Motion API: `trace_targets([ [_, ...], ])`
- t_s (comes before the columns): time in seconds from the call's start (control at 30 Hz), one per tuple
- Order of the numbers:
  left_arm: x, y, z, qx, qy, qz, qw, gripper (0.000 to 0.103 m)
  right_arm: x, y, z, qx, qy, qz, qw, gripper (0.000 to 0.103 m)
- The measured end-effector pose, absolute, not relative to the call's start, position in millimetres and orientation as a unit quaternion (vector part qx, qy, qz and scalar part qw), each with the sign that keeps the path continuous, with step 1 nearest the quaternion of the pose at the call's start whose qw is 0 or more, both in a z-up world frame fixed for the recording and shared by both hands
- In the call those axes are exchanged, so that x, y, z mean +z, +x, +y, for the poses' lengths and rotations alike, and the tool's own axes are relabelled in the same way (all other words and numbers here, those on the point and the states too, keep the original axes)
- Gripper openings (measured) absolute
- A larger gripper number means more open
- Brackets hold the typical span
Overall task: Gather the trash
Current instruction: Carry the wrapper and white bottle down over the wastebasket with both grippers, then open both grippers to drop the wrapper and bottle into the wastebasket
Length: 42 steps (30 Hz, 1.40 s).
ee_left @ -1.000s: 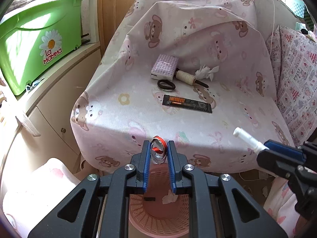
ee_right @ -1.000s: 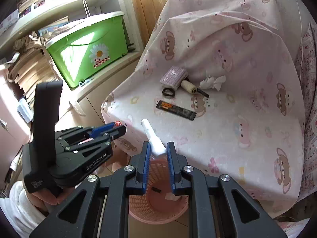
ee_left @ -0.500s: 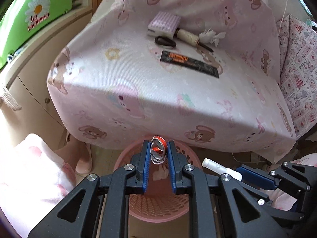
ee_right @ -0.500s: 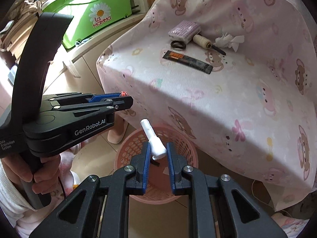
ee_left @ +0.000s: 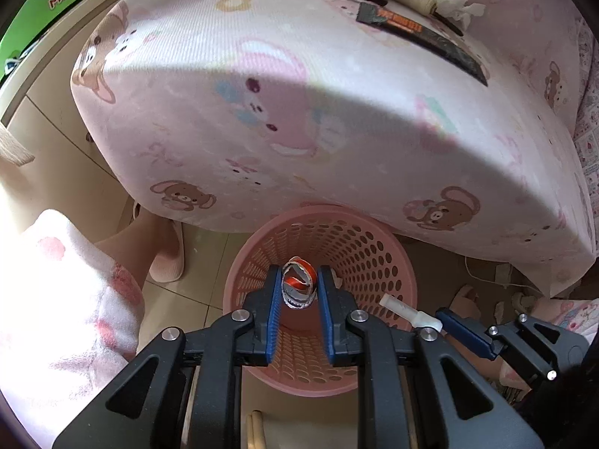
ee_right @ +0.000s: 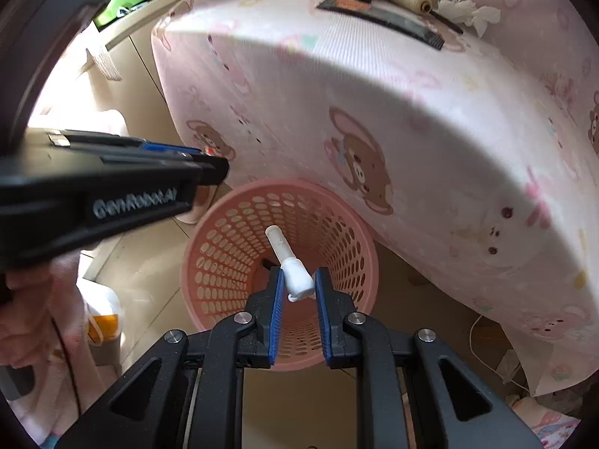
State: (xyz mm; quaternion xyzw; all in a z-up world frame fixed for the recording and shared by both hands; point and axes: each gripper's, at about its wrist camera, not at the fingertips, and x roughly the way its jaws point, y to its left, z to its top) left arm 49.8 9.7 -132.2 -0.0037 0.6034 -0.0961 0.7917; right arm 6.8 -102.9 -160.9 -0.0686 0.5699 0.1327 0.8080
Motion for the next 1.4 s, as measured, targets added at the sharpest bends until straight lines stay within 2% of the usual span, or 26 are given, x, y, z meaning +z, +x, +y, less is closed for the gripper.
trace_targets([
  [0.37,-181.8,62.0,12.7,-0.058,-0.011,0.665,0.744,0.018,-205.8,9.7,-98.9,0.124,-0.081,0.616,0.774,0.018],
  [0.7,-199.7,60.3,19.0,-0.06,-0.043,0.689,0.721,0.018,-208.4,5.6,-97.3,0.129,-0.086,0.619,0.77,0.018],
  [0.8,-195.5,60.2,22.6,-0.063,-0.065,0.682,0.726,0.029,-210.9,6.3,-97.0,0.126,-0.086,0.62,0.769,0.018],
  [0.87,-191.8,59.3,22.9,-0.063,-0.068,0.677,0.73,0.029,-210.8,6.4,-96.9,0.125,-0.087,0.62,0.77,0.018],
  [0.97,-186.4,58.4,21.4,-0.063,-0.065,0.67,0.736,0.036,-208.4,7.0,-97.8,0.125,-0.085,0.618,0.771,0.019],
  [1.07,-180.9,57.8,18.5,-0.066,-0.059,0.663,0.743,0.043,-205.0,7.8,-101.1,0.121,-0.078,0.615,0.775,0.029],
  [1.13,-175.0,57.3,16.3,-0.068,-0.053,0.654,0.751,0.047,-202.3,8.0,-102.6,0.12,-0.076,0.612,0.778,0.031],
  [1.4,-135.8,49.9,18.1,-0.08,-0.056,0.586,0.805,0.048,-184.7,9.9,-111.2,0.109,-0.07,0.598,0.791,0.033],
])
